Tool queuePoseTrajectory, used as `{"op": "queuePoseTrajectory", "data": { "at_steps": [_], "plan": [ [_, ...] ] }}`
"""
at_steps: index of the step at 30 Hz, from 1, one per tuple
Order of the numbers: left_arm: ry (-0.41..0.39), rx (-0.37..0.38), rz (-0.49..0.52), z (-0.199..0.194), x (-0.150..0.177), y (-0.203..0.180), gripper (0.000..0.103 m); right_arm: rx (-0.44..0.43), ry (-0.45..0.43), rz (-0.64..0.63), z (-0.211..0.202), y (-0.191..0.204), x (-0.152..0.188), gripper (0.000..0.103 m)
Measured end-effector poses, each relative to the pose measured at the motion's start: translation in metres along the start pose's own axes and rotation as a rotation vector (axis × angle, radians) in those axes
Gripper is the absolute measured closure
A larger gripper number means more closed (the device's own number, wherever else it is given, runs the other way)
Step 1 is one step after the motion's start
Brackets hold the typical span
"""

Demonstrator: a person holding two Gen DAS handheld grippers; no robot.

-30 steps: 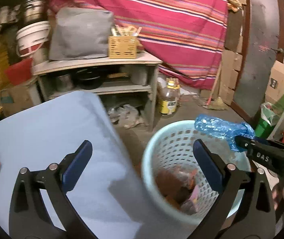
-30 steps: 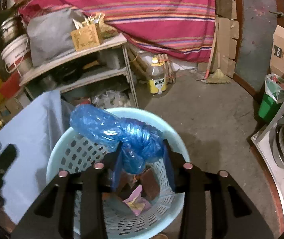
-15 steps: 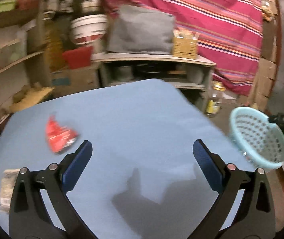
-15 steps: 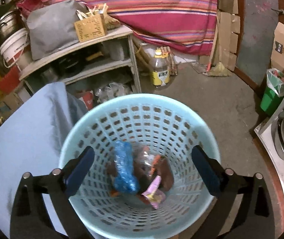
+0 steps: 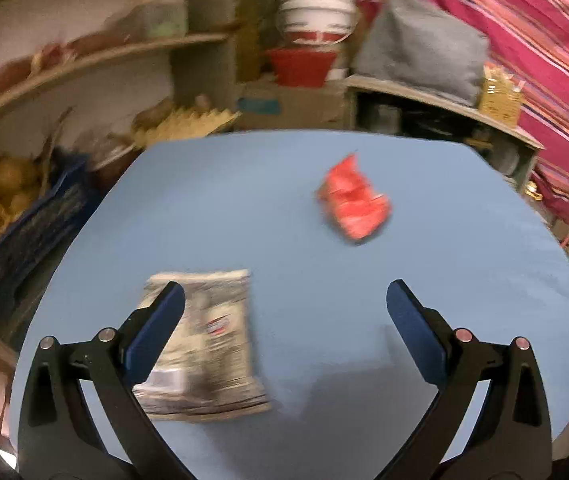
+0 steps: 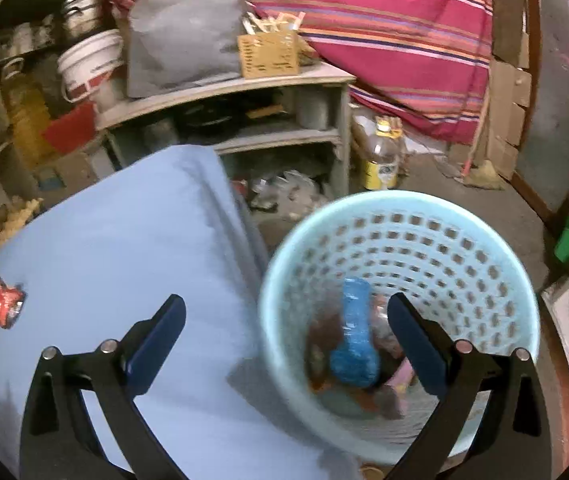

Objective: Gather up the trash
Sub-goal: 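Move both tools back over the remaining trash on the table, then grasp the printed snack bag with the left tool while the right tool grasps the red foil wrapper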

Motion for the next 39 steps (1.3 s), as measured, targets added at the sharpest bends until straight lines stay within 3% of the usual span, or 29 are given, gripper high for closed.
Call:
{"op": "queuePoseTrajectory", "data": {
  "at_steps": [8, 15, 22, 29, 35, 39],
  "plan": [
    [0.123, -0.040, -0.020, 0.026, 0.019, 0.052, 0.005, -0.032, 0.035, -0.099, 0.009, 0.053, 0.003, 0.004],
    [0.214, -0.016, -0.100, 0.046, 0.022, 0.069, 0.005, -0.062, 0.055, -0.127, 0.016, 0.082, 0.006, 0.004],
    [0.257, -0.029, -0.018, 0.061, 0.020, 0.061, 0.005, -0.072, 0.069, -0.166, 0.020, 0.107, 0.011, 0.004],
    [0.259, 0.013, 0.037, 0.072, 0.010, 0.053, 0.009, -0.085, 0.093, -0.191, 0.026, 0.134, 0.017, 0.004],
    [0.228, 0.052, 0.094, 0.071, 0.004, 0.042, 0.039, -0.098, 0.085, -0.242, 0.024, 0.162, 0.023, 0.004],
    [0.204, 0.057, 0.132, 0.068, 0.001, 0.037, 0.068, -0.098, 0.066, -0.298, 0.018, 0.184, 0.028, 0.004]
  ]
}}
Point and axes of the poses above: each gripper's, at about its wrist camera, not at the fingertips, and z roughly the way its jaws point, y to its left, x to its underside, the point moved 1 cm from there along z, roughly the way its jaws point, and after that the axes turned 6 degrees about -z, right-handed, at the moved point
